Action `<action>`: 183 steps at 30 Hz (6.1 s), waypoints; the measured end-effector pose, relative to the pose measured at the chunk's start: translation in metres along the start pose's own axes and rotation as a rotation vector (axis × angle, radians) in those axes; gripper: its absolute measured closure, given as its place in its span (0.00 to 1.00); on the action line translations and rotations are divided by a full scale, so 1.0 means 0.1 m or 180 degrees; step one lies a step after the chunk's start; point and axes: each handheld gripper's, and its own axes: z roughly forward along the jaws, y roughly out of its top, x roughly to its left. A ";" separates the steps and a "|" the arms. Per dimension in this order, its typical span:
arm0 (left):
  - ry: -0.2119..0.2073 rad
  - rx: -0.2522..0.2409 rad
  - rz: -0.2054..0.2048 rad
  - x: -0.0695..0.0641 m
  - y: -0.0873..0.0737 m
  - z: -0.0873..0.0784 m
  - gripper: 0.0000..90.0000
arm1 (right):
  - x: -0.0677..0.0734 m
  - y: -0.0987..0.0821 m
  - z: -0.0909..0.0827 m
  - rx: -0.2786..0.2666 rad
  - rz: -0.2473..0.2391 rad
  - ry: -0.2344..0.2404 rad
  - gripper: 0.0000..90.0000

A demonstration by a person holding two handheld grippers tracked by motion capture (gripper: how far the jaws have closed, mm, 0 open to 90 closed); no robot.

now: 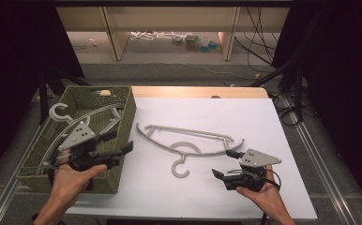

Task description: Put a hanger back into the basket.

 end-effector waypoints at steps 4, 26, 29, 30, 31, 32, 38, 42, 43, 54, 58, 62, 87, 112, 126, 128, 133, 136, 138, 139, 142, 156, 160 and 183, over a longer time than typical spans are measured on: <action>0.0016 0.0120 0.0100 -0.11 -0.10 0.11 0.31 | 0.00 0.00 0.00 -0.0005 0.0005 0.0005 0.20; -0.0124 0.0226 0.0263 -0.51 -0.49 0.49 0.32 | 0.00 -0.02 0.00 0.0022 0.0010 0.0035 0.20; -0.0089 0.0254 0.0363 -0.54 -0.56 0.53 0.32 | 0.00 -0.02 0.00 0.0025 -0.0002 0.0038 0.20; -0.0091 0.0271 0.0390 -0.54 -0.57 0.55 0.32 | 0.00 -0.02 0.00 0.0017 -0.0003 0.0027 0.20; -0.0101 0.0252 0.0372 -0.55 -0.59 0.56 0.32 | 0.00 -0.02 0.01 0.0000 -0.0004 0.0049 0.20; -0.0085 0.0248 0.0383 -0.56 -0.60 0.57 0.32 | 0.00 -0.02 -0.01 0.0043 -0.0010 0.0023 0.20; -0.0071 0.0159 0.0446 -0.58 -0.67 0.66 0.31 | 0.00 -0.02 -0.01 0.0021 0.0004 0.0051 0.20; -0.0041 0.0075 0.0348 -0.50 -0.73 0.70 0.31 | 0.01 -0.03 -0.02 0.0019 0.0014 0.0038 0.20; -0.0015 0.0058 0.0296 -0.48 -0.75 0.70 0.29 | 0.00 -0.03 -0.02 0.0039 -0.0014 0.0016 0.20; -0.0122 0.0048 0.0255 -0.49 -0.84 0.77 0.26 | 0.02 -0.04 -0.03 0.0043 0.0001 0.0042 0.19; -0.0148 0.0022 0.0316 -0.50 -0.85 0.75 0.26 | 0.01 -0.04 0.00 0.0007 0.0003 0.0031 0.18; -0.0138 0.0009 0.0363 -0.49 -0.85 0.73 0.25 | -0.02 -0.01 0.06 0.0050 -0.0044 0.0044 0.18; -0.0102 0.0009 0.0325 -0.48 -0.89 0.71 0.20 | -0.62 0.21 0.95 0.1109 -0.0387 0.0333 0.22; -0.0132 0.0015 0.0356 -0.49 -0.89 0.73 0.21 | -0.60 0.16 1.29 0.1993 -0.0690 0.0760 0.55; -0.0156 0.0033 0.0366 -0.50 -0.89 0.73 0.21 | -0.64 0.22 1.35 0.2194 -0.0702 0.0823 0.70; -0.0157 0.0036 0.0371 -0.50 -0.89 0.73 0.21 | -0.63 0.23 1.36 0.2227 -0.0779 0.0856 0.70; -0.0152 0.0036 0.0373 -0.50 -0.89 0.73 0.21 | -0.63 0.25 1.39 0.2268 -0.0896 0.0924 0.74; -0.0148 0.0037 0.0403 -0.49 -0.89 0.73 0.21 | -0.63 0.25 1.38 0.2285 -0.0869 0.0942 0.76; -0.0151 0.0043 0.0373 -0.50 -0.90 0.73 0.22 | -0.63 0.25 1.39 0.2287 -0.0900 0.0952 0.78; -0.0150 0.0044 0.0372 -0.50 -0.90 0.73 0.22 | -0.63 0.25 1.39 0.2294 -0.0911 0.0960 0.78; -0.0148 0.0045 0.0370 -0.49 -0.90 0.73 0.22 | -0.62 0.27 1.40 0.2341 -0.0942 0.0963 0.80; -0.0145 0.0061 0.0368 -0.49 -0.90 0.74 0.22 | -0.53 0.31 1.43 0.2477 -0.1203 0.0966 0.88; -0.0142 0.0082 0.0412 -0.48 -0.89 0.75 0.22 | -0.51 0.32 1.44 0.2483 -0.1332 0.1032 0.91; 0.0014 0.0354 0.0929 -0.39 -0.91 0.99 0.31 | -0.54 0.52 1.01 0.2008 -0.1226 0.1373 0.92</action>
